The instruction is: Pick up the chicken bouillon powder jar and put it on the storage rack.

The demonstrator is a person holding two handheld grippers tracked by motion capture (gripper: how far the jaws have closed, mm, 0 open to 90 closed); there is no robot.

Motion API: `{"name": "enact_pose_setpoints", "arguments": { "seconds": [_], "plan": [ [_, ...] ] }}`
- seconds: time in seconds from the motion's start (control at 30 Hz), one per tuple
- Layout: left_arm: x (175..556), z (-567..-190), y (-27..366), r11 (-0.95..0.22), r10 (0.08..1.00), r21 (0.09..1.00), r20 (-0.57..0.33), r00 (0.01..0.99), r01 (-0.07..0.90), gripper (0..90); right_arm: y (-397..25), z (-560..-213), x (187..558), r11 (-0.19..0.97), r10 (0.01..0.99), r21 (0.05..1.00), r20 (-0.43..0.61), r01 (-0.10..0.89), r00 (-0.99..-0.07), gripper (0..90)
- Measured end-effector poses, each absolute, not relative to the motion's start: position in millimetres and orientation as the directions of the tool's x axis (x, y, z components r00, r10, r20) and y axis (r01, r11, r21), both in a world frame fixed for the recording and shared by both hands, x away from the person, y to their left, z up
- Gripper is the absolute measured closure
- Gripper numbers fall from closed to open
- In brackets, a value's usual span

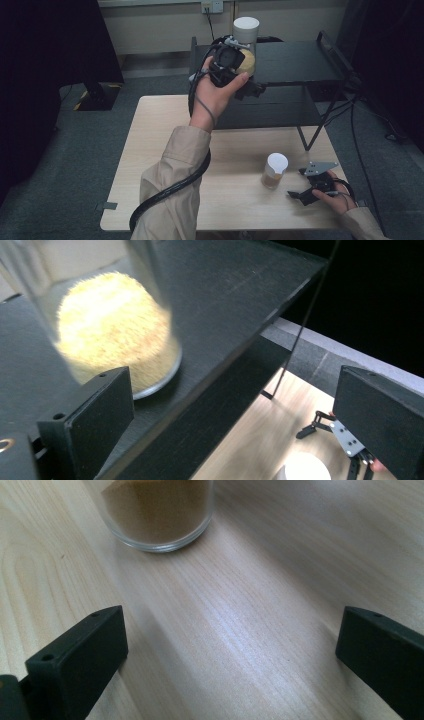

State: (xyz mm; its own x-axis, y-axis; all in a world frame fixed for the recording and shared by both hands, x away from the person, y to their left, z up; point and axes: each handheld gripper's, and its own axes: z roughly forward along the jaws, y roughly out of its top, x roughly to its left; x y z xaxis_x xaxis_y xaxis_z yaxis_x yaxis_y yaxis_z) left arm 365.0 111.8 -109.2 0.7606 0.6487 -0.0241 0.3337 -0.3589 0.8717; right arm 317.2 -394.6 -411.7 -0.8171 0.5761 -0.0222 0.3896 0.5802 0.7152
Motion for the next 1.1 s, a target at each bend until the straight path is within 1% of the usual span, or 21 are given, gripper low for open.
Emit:
{"name": "enact_pose_setpoints", "arguments": {
  "seconds": [0.73,1.1],
  "plan": [
    [358.8,-154.8,117.2,-0.362,0.608,0.872,-0.047,0.793,0.33,2.3,-394.6,-412.0,317.0,0.577,0.578,0.717,-0.021,0.391,-0.816,0.0],
    [354.4,-180.5,125.2,-0.364,0.607,0.867,-0.056,0.793,0.34,2.3,-394.5,-412.0,316.9,0.578,0.578,0.717,-0.021,0.39,-0.816,0.0]
  ]
}}
